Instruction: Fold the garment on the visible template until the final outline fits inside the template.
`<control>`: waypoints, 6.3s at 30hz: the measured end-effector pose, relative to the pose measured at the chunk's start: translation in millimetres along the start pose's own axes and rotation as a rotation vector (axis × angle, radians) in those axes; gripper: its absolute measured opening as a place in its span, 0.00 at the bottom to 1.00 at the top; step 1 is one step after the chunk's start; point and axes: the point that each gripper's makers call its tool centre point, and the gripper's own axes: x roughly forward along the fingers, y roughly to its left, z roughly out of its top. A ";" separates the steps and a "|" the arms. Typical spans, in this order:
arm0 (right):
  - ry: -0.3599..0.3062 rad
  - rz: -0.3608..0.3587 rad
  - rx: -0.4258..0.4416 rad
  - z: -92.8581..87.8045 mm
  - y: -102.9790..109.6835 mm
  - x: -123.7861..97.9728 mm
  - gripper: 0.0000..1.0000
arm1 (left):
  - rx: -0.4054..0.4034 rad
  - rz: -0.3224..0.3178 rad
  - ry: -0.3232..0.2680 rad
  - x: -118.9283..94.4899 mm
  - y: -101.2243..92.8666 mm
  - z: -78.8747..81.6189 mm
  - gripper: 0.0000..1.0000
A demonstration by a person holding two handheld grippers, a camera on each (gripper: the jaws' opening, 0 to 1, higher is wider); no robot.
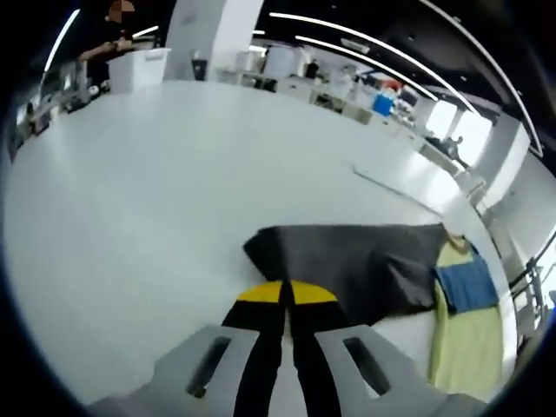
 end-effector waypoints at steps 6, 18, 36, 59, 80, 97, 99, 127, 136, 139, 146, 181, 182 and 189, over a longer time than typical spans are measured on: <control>0.007 0.009 -0.001 -1.4 3.7 0.4 0.86 | 0.037 0.000 0.030 10.8 4.4 -0.9 0.00; 0.032 0.014 -0.020 -7.3 3.7 -3.2 0.92 | 0.144 0.018 0.079 25.7 12.0 1.0 0.00; 0.032 -0.014 -0.021 -5.5 -2.4 -7.7 0.94 | 0.101 0.035 0.096 25.1 15.0 3.4 0.21; 0.027 -0.009 -0.031 -6.5 1.1 -8.1 0.93 | 0.037 0.032 0.127 26.6 0.5 -15.4 0.07; 0.019 0.001 -0.030 -8.2 3.9 -11.1 0.94 | 0.054 -0.017 0.096 20.6 -16.9 -5.3 0.00; 0.005 0.036 -0.039 -10.2 12.7 -11.5 0.96 | 0.123 -0.146 0.045 13.5 -69.0 18.0 0.00; 0.007 0.037 -0.039 -11.2 12.4 -12.0 0.96 | 0.124 -0.163 0.042 13.1 -76.7 20.5 0.00; -0.017 0.068 -0.040 -14.7 14.4 -19.8 0.98 | 0.140 -0.354 -0.011 -1.7 -185.6 50.1 0.00; -0.014 0.061 -0.036 -19.2 11.3 -22.9 0.98 | 0.154 -0.413 -0.024 -7.9 -223.6 55.9 0.00; -0.015 0.063 -0.030 -20.5 11.9 -22.8 0.98 | 0.164 -0.436 -0.023 -9.5 -236.9 56.3 0.00; -0.013 0.059 -0.030 -23.7 10.9 -24.0 0.97 | 0.199 -0.477 -0.021 -15.9 -262.8 51.1 0.00; 0.025 0.051 0.014 -42.7 6.0 -16.6 0.97 | 0.447 -0.660 0.092 -11.3 -381.0 -16.5 0.00; 0.025 0.051 0.014 -42.9 6.3 -16.2 0.97 | 0.461 -0.664 0.099 -11.6 -383.2 -20.4 0.00; 0.037 0.049 0.021 -49.4 3.3 -15.1 0.97 | 0.494 -0.696 0.121 -15.8 -396.9 -37.2 0.00</control>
